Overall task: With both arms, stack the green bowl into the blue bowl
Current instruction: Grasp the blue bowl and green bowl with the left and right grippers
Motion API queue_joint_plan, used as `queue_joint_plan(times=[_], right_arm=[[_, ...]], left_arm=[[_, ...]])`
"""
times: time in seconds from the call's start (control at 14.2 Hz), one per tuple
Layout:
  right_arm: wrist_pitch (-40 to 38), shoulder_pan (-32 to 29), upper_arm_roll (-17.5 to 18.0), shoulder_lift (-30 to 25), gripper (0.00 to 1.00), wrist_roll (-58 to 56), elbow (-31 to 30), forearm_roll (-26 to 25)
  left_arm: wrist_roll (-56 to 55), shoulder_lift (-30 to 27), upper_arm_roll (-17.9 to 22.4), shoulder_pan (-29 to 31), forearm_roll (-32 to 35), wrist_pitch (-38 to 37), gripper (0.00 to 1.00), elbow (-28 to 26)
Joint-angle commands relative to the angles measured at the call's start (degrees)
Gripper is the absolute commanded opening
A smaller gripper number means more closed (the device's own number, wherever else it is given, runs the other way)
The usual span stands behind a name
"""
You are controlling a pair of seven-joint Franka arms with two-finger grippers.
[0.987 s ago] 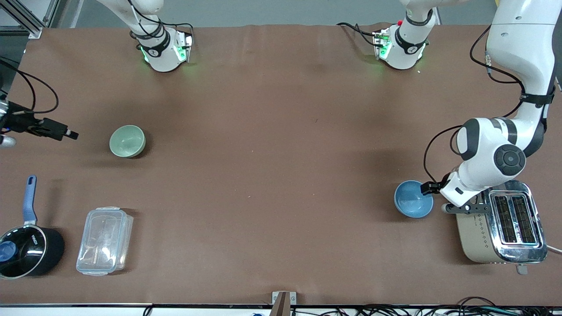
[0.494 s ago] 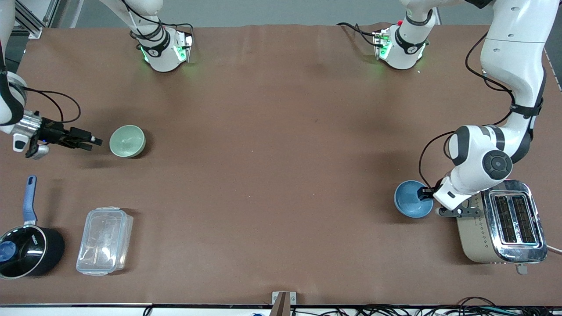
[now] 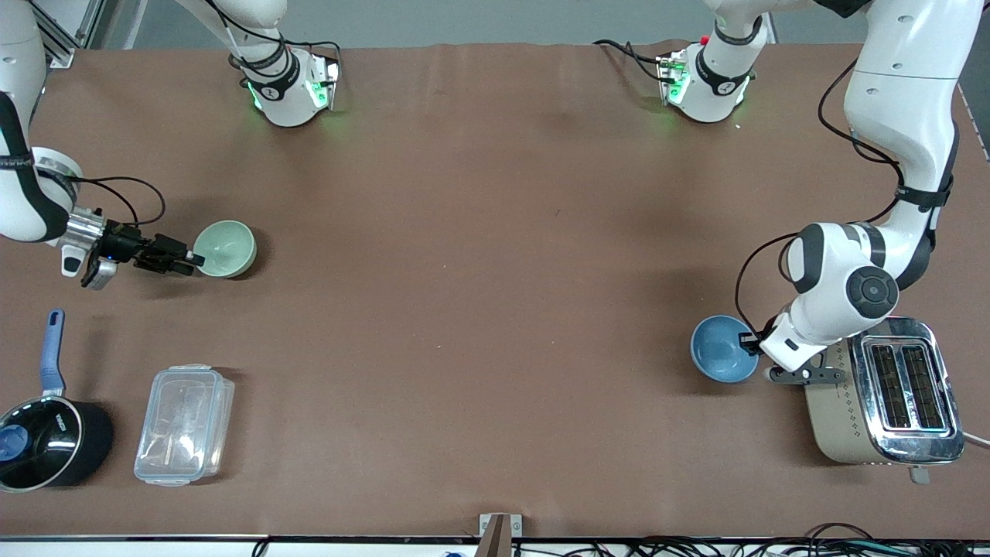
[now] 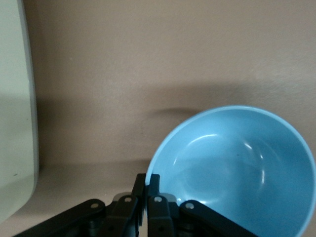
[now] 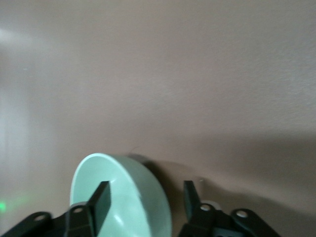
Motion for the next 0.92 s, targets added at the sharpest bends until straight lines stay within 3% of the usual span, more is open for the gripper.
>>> queue_joint_plan(times=[0.0,0.49,0.85], right_arm=[[7.3,2.9,0.3,-4.7,0.05,-1.9,-6.2,1.7],[8.3,4.4,0.1,-10.9,0.01,-2.7,-6.6,0.3],[8.1,4.4,0.1,-18.1,0.00,2.6,-6.5,-10.0]], left_arm=[[-1.8,0.6,-0.7,-2.7,1.3,0.5,0.00,0.7],[-28.3,-0.2,-0.8,-20.3,1.2,-0.3,0.00,2.9],[-46.9,3.5,-0.8,-32.2,0.6,-0.3,0.00,8.6]])
